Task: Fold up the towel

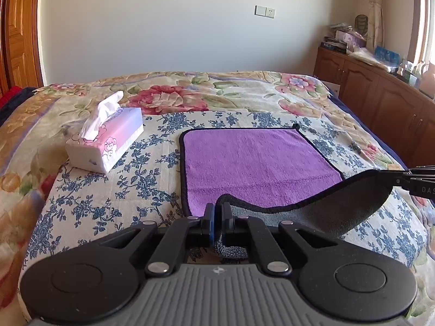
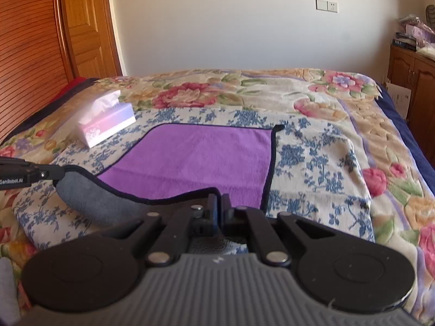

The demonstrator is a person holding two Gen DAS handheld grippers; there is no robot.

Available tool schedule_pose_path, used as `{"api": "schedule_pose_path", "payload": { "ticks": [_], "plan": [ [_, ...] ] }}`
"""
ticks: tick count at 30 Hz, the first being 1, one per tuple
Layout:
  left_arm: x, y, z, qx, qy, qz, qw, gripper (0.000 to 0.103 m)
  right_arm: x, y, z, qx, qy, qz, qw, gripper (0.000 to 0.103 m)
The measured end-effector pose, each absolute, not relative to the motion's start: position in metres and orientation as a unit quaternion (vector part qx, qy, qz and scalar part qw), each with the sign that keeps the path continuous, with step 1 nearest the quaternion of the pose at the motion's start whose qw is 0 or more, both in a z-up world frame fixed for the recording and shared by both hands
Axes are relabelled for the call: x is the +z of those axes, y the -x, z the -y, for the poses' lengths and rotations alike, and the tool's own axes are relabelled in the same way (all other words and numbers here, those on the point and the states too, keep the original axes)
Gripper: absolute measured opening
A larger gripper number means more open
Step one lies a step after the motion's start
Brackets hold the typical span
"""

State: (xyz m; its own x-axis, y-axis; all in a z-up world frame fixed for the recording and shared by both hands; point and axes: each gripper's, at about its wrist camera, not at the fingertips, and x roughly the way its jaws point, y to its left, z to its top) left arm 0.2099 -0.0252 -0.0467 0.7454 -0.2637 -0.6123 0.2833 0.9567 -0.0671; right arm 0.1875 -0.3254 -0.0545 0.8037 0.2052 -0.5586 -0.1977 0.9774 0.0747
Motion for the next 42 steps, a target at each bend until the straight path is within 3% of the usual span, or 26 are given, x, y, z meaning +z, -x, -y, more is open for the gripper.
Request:
{"api": "schedule_pose_path", "payload": {
  "ticks": [42],
  "plan": [
    [-0.03,-0.276,0.046,-0.136,-0.044,-0.313,0.939,0.005,-0.044,-0.243,0.332,0.108,0.046,-0.257,0.959,0.003]
  ]
}}
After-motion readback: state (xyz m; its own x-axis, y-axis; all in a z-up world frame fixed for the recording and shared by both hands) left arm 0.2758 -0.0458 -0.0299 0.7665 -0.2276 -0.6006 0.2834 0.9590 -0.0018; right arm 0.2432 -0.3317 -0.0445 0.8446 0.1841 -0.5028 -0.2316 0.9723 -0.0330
